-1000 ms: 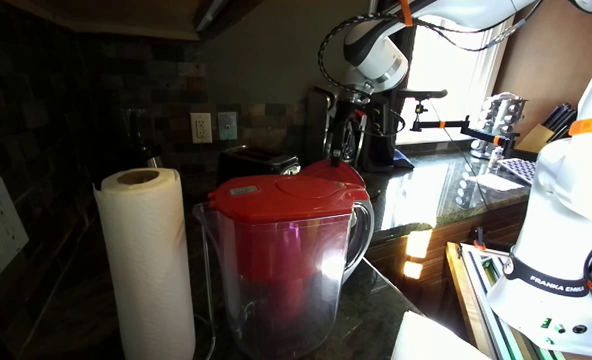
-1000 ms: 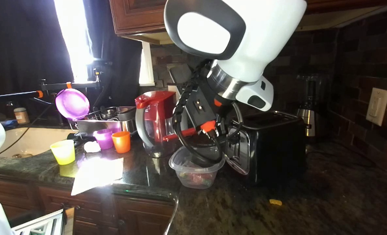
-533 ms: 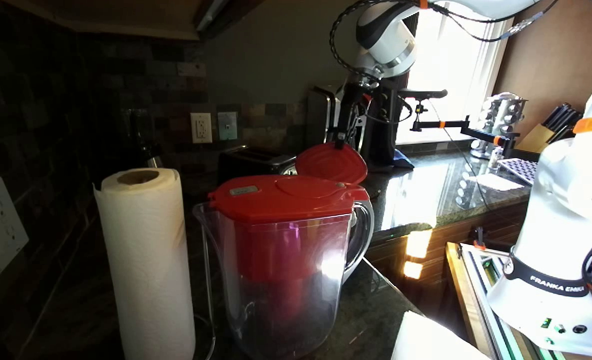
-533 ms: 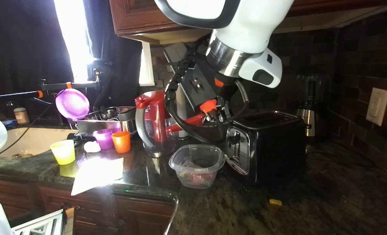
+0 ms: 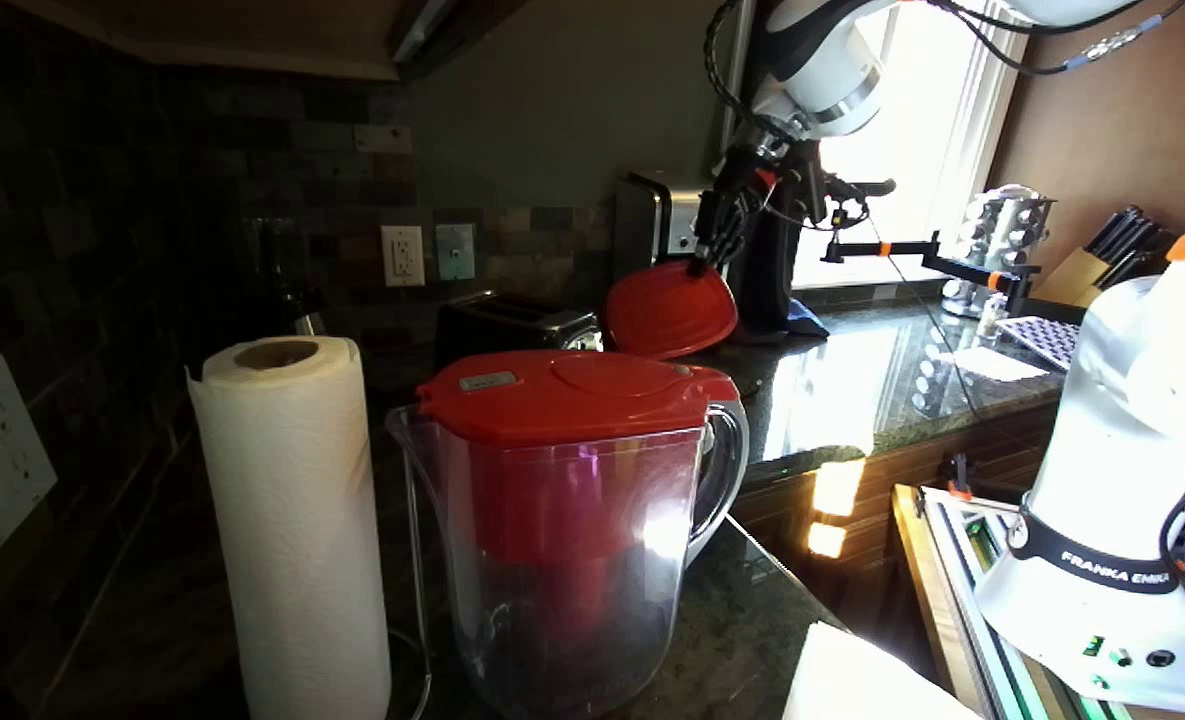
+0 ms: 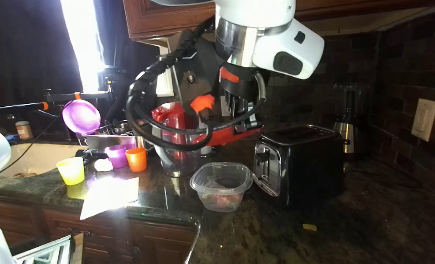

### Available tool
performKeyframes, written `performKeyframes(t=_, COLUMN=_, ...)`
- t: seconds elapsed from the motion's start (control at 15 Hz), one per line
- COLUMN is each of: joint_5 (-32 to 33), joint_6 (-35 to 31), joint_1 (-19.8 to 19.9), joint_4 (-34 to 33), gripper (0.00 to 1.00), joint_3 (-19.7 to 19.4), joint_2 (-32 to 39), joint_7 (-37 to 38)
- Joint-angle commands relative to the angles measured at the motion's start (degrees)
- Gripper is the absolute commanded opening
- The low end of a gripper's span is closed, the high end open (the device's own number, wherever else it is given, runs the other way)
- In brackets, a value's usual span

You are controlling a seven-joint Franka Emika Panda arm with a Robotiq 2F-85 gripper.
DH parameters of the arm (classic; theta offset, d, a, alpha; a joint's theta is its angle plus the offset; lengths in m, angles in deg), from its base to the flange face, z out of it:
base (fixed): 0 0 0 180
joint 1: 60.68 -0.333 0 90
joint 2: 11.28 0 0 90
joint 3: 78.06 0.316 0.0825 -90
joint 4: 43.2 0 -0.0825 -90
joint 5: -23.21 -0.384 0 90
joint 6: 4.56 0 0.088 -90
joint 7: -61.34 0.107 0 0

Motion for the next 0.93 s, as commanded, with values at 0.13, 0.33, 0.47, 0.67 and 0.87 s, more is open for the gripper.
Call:
performKeyframes(t=0.13, joint_5=2.9, joint_6=-5.4, joint_1=2.9, joint_4=8.1, gripper=0.04, joint_3=-1.4, joint_2=-8.1, joint_7=10.4)
performKeyframes(t=0.33, joint_5=4.6, joint_6=-10.3, joint_1=4.9, joint_4=12.3, gripper=0.04, joint_3=-1.2, joint_2=-12.1, joint_7=15.2)
performKeyframes(t=0.47, joint_5=5.6, joint_6=-15.9, joint_1=6.2, joint_4=15.2, gripper=0.04, joint_3=-0.8, joint_2=-14.2, joint_7=18.7)
performKeyframes(t=0.67, joint_5=7.8, joint_6=-23.1, joint_1=7.6, joint_4=18.0, gripper=0.04, joint_3=0.0, joint_2=-15.3, joint_7=24.9)
performKeyframes(t=0.87, joint_5=9.0, joint_6=-26.3, joint_1=7.2, joint_4=18.5, gripper=0.04, joint_3=0.0, joint_2=-13.5, joint_7=29.6)
